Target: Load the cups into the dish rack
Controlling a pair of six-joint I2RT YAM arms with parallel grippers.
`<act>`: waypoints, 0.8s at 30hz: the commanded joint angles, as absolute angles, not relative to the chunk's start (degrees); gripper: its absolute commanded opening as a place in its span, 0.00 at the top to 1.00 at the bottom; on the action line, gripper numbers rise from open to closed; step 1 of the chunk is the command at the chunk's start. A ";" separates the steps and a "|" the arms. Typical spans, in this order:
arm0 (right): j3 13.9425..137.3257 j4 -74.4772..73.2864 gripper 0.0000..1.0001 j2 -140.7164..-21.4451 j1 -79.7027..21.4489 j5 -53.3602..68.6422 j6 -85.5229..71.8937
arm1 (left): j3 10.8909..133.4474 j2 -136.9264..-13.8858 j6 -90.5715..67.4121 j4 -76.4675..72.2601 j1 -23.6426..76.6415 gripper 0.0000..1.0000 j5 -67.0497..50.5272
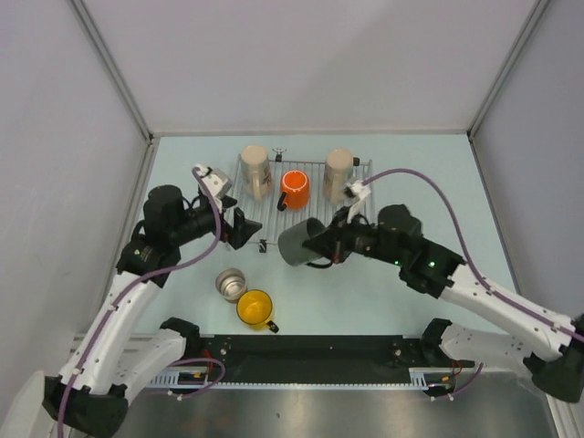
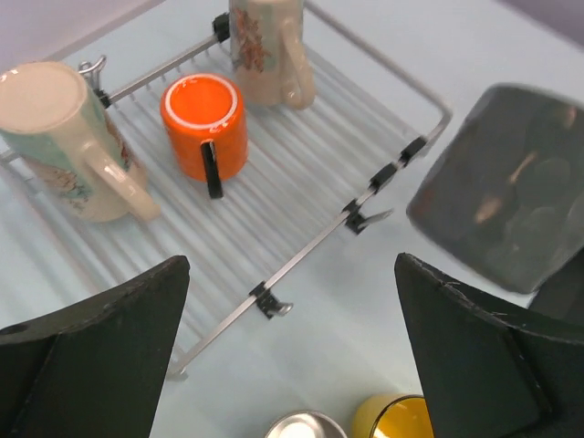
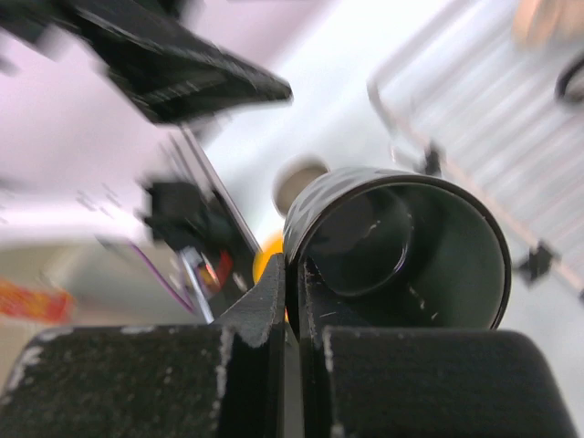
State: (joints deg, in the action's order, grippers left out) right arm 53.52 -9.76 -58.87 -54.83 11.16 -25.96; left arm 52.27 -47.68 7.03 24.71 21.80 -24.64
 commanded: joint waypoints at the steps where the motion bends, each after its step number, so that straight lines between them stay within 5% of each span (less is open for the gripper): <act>1: 47.91 14.18 1.00 -51.69 -44.93 22.48 -36.28 | 54.84 -55.08 -5.85 15.21 11.61 0.00 -56.80; 7: 44.12 31.44 1.00 -52.20 -38.32 29.18 -48.50 | 59.85 -70.83 -14.23 11.78 10.11 0.00 -75.66; 24: 43.77 45.70 1.00 -59.67 -37.44 31.20 -55.98 | 54.23 -64.16 -11.78 8.88 17.75 0.00 -89.39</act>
State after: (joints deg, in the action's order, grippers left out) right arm 42.72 34.17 -59.66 -37.67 30.11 -53.08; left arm 54.92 -65.43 -13.43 10.76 15.33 -81.71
